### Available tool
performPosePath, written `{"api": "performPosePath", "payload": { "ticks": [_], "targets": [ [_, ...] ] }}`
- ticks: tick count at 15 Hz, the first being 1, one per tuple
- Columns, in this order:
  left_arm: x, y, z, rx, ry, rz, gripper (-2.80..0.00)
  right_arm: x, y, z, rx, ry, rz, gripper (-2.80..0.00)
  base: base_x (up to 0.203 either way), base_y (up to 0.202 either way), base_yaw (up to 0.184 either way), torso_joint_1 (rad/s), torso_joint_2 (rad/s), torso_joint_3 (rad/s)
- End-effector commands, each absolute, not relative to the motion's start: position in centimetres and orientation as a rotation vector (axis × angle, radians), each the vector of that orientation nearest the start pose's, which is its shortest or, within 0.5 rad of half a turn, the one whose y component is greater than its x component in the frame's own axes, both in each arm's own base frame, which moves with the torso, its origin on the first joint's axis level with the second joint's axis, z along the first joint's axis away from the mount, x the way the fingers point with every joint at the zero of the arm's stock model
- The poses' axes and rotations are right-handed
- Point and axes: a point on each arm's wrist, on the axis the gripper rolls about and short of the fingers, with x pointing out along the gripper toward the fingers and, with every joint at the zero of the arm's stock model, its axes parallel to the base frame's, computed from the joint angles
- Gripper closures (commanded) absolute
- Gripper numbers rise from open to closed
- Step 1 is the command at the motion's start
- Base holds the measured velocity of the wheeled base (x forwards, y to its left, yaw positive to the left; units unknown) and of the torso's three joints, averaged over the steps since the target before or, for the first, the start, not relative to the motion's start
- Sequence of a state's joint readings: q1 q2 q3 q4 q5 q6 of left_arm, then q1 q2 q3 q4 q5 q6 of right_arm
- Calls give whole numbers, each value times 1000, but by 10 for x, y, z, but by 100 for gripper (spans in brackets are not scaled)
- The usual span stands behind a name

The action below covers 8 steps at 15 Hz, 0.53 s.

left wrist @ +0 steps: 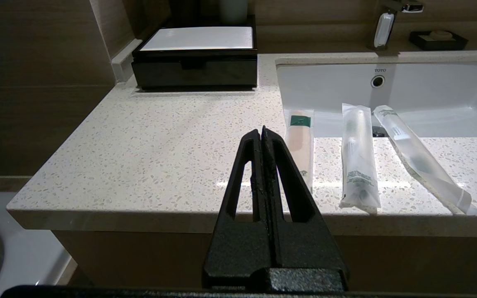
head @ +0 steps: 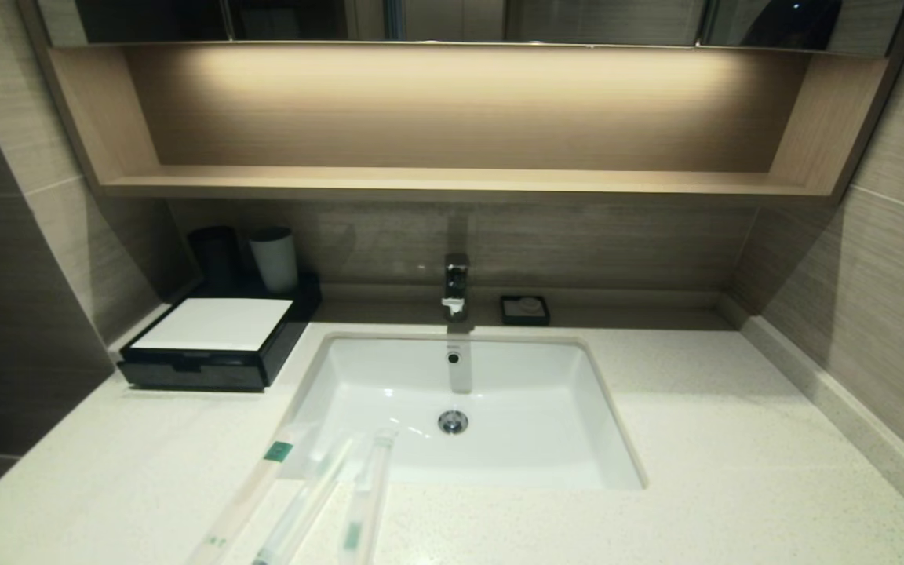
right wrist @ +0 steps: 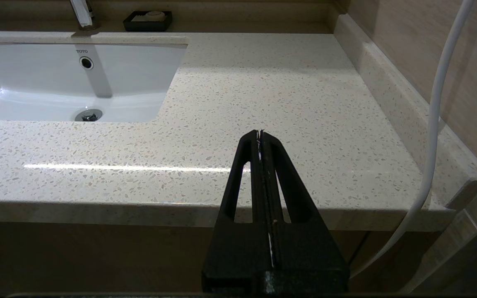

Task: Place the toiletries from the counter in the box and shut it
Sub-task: Open the drawer

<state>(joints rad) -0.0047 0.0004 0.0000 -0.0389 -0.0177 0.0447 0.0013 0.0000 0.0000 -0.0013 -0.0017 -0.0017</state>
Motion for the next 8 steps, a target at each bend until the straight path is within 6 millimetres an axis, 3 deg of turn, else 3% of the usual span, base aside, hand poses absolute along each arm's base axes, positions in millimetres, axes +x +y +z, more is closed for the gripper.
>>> {"api": "performPosePath", "payload": {
  "ticks": [1,8],
  "targets": [
    [-21,0,74,45,-22,-23,0,-23,0,75,-2,-1,0,0,0,0,0,0,0,0],
    [-21,0,74,45,-21,-18,0,-23,0,75,-2,-3,0,0,0,0,0,0,0,0]
  ]
}}
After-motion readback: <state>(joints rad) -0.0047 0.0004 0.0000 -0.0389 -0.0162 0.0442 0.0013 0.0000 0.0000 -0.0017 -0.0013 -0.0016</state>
